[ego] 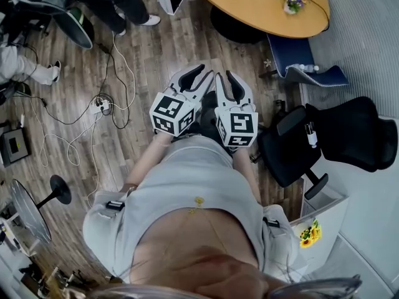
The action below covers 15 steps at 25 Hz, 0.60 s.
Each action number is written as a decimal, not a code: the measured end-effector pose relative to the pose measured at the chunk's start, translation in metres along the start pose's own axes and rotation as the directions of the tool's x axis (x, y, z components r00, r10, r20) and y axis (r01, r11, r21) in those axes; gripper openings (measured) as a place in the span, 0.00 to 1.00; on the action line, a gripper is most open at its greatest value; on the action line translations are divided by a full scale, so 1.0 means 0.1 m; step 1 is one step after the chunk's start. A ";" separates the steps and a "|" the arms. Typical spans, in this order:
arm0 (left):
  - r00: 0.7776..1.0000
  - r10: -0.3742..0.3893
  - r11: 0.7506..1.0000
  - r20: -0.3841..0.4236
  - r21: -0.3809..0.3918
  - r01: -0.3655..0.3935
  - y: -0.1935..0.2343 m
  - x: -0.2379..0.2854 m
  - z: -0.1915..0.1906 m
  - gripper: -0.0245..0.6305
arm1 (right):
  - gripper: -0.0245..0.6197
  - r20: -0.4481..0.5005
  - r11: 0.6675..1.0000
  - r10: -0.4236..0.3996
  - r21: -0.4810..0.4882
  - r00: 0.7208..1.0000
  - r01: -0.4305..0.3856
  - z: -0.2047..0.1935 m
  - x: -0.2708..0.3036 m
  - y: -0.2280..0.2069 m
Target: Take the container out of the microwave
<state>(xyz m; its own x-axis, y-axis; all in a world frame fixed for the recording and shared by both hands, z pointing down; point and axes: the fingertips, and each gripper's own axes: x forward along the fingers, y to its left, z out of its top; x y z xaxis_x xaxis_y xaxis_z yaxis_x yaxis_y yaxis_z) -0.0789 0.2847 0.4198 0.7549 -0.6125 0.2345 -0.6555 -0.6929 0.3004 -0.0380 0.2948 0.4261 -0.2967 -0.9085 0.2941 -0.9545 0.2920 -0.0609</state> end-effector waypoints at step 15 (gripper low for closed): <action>0.999 0.034 0.999 0.003 -0.013 -0.034 0.48 0.63 0.32 0.21 | 0.19 0.001 0.999 0.045 0.004 0.999 -0.045 0.27 0.73 -0.37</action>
<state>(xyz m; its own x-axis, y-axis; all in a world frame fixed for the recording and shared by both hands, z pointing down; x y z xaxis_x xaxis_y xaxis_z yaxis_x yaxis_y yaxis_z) -0.0633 0.2004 0.4195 0.7322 -0.6367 0.2419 -0.6803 -0.6666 0.3046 -0.0251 0.2095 0.4240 -0.3395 -0.8947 0.2902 -0.9403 0.3313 -0.0783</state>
